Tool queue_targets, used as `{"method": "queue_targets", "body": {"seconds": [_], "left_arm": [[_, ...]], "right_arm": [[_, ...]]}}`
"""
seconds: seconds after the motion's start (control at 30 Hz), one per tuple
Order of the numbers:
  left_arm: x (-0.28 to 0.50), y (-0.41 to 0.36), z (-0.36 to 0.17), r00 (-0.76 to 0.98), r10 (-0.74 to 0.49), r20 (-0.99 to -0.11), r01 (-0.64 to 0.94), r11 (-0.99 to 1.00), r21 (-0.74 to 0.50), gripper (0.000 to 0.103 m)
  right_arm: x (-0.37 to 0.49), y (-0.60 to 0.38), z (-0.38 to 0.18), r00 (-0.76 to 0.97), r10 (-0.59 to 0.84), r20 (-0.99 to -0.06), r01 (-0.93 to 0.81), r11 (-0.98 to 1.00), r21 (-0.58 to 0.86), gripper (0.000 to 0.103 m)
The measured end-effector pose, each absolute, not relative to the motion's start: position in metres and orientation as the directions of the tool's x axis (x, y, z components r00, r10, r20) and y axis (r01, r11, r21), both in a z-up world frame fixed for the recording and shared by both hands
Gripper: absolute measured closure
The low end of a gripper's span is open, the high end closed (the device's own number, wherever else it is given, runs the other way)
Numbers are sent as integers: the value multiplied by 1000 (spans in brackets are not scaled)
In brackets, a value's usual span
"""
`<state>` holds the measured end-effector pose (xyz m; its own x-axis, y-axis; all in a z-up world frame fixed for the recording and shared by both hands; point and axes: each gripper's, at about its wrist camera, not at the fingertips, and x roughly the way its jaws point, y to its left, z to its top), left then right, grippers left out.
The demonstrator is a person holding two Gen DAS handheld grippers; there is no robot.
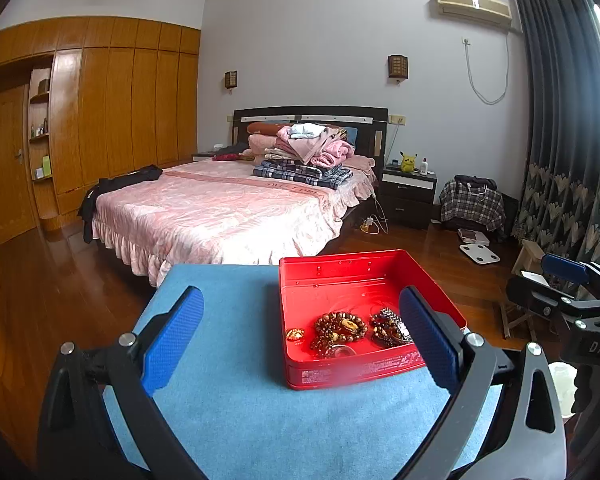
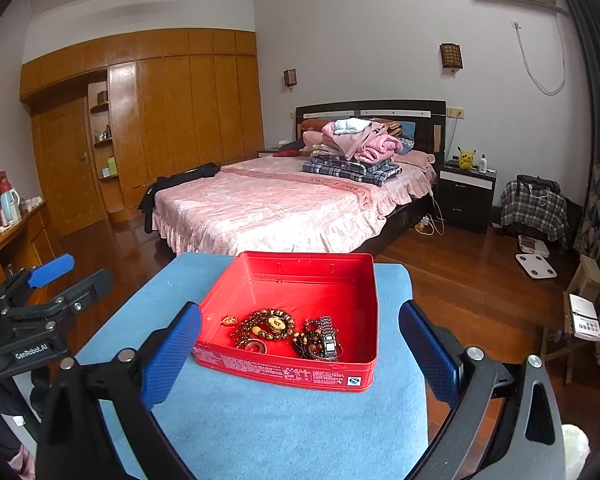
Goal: Organize jewelry
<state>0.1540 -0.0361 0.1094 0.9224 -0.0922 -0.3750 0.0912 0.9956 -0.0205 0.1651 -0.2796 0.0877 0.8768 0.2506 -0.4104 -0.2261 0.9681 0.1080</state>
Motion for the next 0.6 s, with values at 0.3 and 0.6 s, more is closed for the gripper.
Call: {"method": "queue_targets", "body": {"seconds": [0.3, 0.6], "left_arm": [[152, -37, 112, 925, -89, -370, 89, 996, -17, 8], [151, -39, 113, 925, -90, -370, 89, 996, -17, 8]], "right_arm": [[163, -278, 88, 875, 253, -412, -229, 967, 108, 6], [163, -278, 88, 875, 253, -413, -229, 967, 108, 6]]}}
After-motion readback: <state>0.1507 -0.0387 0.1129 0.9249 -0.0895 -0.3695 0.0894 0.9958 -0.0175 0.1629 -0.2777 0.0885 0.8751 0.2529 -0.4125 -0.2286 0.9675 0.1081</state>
